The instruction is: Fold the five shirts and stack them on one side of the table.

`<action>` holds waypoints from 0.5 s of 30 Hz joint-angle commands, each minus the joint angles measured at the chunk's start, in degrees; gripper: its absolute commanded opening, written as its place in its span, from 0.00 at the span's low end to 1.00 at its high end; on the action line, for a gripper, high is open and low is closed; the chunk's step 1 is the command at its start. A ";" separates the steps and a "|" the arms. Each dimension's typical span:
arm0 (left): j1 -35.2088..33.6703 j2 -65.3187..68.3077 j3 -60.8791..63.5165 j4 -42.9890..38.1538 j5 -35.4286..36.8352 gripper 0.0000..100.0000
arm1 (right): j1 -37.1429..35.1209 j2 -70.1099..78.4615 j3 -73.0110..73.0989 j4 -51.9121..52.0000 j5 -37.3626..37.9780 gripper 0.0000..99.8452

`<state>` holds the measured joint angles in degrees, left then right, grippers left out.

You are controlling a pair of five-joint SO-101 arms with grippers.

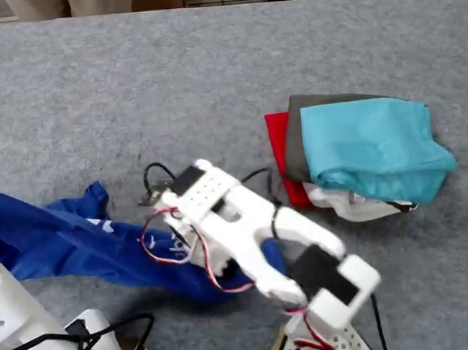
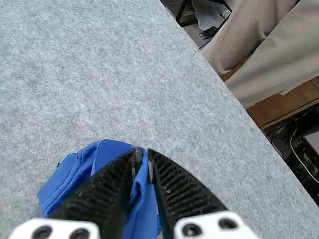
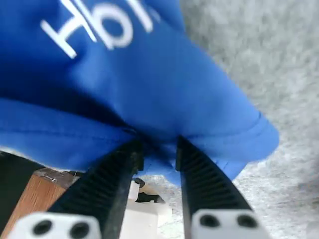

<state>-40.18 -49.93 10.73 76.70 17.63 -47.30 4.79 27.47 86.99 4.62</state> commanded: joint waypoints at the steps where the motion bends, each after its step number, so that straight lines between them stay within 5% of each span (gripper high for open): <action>1: -0.70 -0.40 -0.26 -1.32 -0.44 0.02 | -0.92 -7.34 3.21 -0.79 2.99 0.13; 7: -0.70 -0.66 3.08 -4.31 -0.53 0.02 | -1.01 -14.46 8.22 1.85 11.08 0.13; 15: -0.70 -0.66 4.04 -4.48 -0.35 0.02 | -0.75 -25.01 14.20 1.85 39.74 0.13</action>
<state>-40.35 -49.93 14.86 73.54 17.63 -47.74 -16.13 40.92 90.95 35.56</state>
